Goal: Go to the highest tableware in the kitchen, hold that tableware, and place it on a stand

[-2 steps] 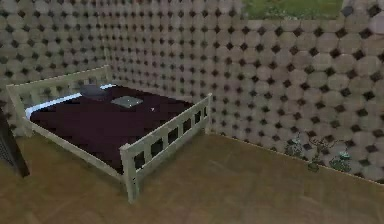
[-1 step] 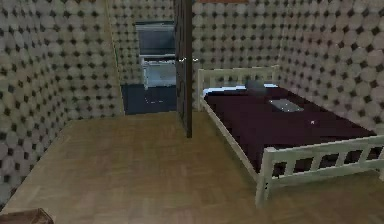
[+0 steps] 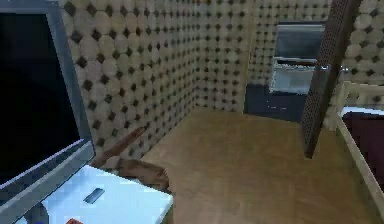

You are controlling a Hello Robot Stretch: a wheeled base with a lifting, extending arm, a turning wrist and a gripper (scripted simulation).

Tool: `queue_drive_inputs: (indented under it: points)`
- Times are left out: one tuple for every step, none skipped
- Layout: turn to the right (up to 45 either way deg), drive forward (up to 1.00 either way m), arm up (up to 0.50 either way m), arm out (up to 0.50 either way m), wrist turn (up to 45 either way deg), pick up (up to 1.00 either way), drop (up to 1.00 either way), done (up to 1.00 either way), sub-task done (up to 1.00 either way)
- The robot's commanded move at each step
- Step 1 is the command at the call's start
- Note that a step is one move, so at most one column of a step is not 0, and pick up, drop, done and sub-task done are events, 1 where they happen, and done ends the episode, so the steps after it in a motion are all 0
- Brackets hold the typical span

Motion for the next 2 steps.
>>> queue_drive_inputs:
  points:
    - [45.0,0.0,0.0,0.0,0.0,0.0,0.0,0.0,0.0]
    - [45.0,0.0,0.0,0.0,0.0,0.0,0.0,0.0,0.0]
